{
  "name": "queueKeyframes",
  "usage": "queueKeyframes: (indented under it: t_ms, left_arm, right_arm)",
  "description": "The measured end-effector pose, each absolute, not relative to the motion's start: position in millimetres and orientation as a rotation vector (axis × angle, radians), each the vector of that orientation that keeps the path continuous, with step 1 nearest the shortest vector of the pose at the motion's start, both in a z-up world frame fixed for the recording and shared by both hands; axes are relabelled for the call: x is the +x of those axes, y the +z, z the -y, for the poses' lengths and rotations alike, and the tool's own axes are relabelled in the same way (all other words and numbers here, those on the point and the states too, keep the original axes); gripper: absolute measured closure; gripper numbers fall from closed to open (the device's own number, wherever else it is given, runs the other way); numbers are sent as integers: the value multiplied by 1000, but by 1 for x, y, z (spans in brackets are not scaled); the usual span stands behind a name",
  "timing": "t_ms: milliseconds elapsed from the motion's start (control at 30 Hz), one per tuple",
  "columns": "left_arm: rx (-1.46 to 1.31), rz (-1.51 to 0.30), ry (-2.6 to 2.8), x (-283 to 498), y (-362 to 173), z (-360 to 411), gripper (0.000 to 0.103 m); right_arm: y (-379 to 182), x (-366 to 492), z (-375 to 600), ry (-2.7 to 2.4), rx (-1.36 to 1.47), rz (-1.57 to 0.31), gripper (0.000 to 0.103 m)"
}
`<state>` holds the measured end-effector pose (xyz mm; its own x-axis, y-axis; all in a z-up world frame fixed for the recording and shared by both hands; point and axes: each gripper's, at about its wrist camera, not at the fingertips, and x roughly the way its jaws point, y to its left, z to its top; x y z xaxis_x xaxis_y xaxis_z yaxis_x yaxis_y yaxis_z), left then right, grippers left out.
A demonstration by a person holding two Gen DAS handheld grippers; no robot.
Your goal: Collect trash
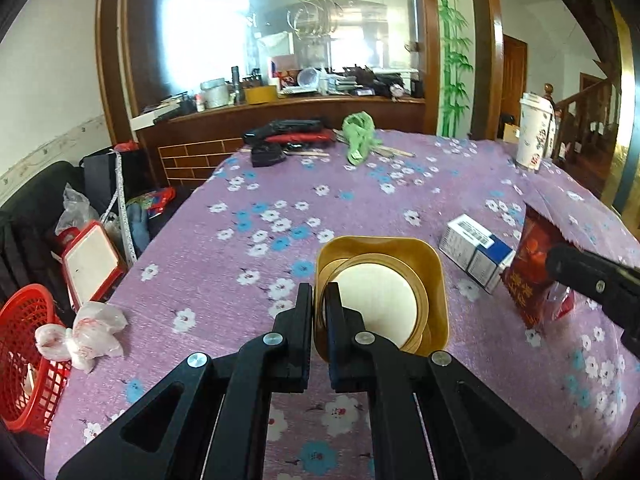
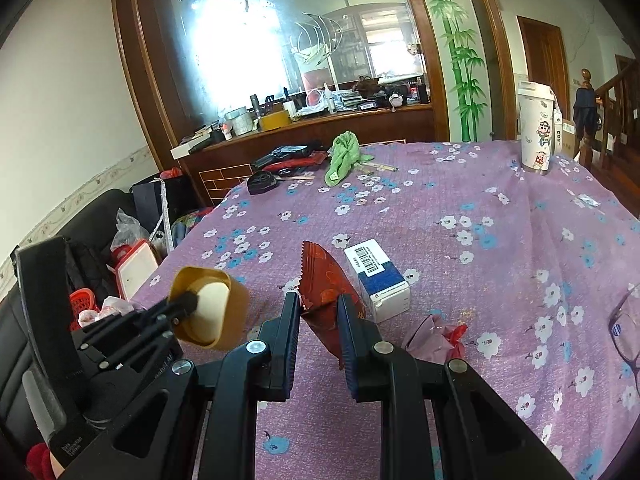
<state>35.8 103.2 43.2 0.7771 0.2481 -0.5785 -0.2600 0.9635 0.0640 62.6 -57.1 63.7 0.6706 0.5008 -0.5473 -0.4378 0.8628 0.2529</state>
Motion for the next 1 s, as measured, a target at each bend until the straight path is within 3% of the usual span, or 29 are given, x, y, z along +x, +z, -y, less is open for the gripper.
queueKeyframes:
  t_ms: [1000]
  left_arm:
    - [27,-544,348,25,54,-106,97]
  right_arm:
    - [61,57,46,539,52,-633,82]
